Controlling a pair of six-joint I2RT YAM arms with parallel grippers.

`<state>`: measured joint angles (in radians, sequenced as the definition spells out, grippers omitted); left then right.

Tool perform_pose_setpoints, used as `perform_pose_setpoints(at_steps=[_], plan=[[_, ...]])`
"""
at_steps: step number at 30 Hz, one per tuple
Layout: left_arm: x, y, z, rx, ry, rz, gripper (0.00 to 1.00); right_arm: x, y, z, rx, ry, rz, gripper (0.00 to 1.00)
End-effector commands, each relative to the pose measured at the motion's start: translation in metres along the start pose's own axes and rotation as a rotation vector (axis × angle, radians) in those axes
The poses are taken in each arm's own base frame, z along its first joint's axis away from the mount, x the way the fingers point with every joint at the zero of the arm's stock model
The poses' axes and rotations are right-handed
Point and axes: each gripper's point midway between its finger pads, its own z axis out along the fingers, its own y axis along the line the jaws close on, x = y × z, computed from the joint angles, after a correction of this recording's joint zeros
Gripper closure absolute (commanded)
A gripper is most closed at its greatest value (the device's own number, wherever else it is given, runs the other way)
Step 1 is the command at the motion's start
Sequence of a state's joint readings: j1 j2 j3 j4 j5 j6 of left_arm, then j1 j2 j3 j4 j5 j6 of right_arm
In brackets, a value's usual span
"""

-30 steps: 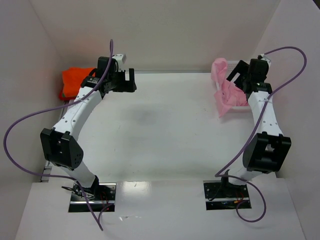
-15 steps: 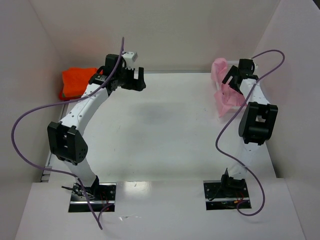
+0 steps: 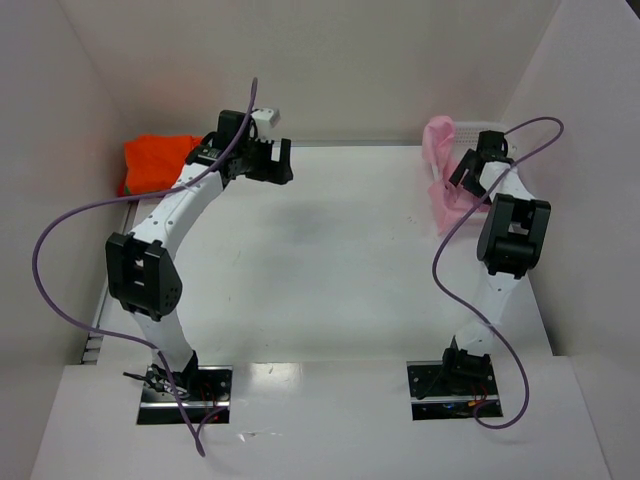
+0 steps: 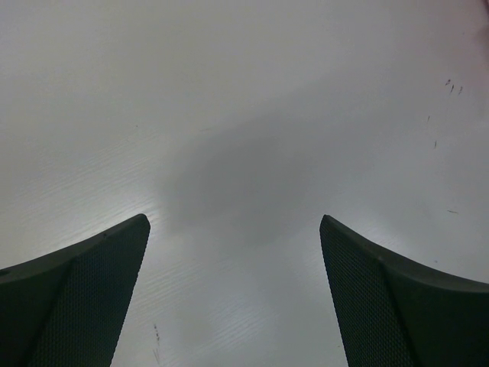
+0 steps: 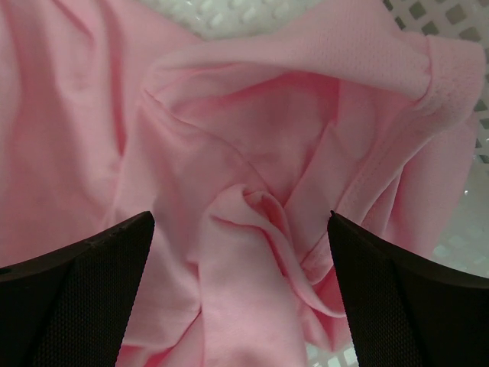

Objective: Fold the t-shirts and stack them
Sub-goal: Grab crumpled tshirt from bin with the right arm, then move the tshirt to the center of the board

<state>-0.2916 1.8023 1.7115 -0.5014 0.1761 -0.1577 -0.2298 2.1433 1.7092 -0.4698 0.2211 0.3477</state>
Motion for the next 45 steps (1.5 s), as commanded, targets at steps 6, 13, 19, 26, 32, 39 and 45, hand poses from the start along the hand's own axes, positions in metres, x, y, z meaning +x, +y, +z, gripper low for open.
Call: perform_pose_setpoints(at_steps=[6, 13, 19, 26, 32, 39, 45], plan=[[-0.014, -0.005, 0.000, 0.016, -0.024, 0.028, 0.00, -0.003, -0.004, 0.005, -0.001, -0.003, -0.018, 0.54], [-0.021, -0.074, -0.006, 0.371, -0.026, 0.105, 0.00, -0.058, 0.006, -0.050, -0.057, -0.138, 0.014, 1.00], [-0.007, -0.133, -0.001, 0.549, 0.003, 0.233, 0.00, -0.130, 0.037, -0.173, -0.313, -0.356, 0.020, 1.00], [0.000, -0.192, -0.012, 0.843, -0.017, 0.268, 0.00, -0.144, 0.091, -0.332, -0.629, -0.553, -0.043, 1.00], [-0.025, -0.242, -0.006, 0.910, -0.133, 0.174, 0.00, -0.102, 0.136, -0.432, -0.876, -0.578, -0.084, 1.00], [-0.065, -0.315, 0.004, 0.841, -0.344, 0.092, 0.04, -0.067, 0.154, -0.464, -1.017, -0.516, -0.066, 1.00], [-0.068, -0.328, -0.001, 0.820, -0.359, 0.054, 0.70, -0.065, 0.148, -0.466, -1.006, -0.521, -0.060, 1.00]])
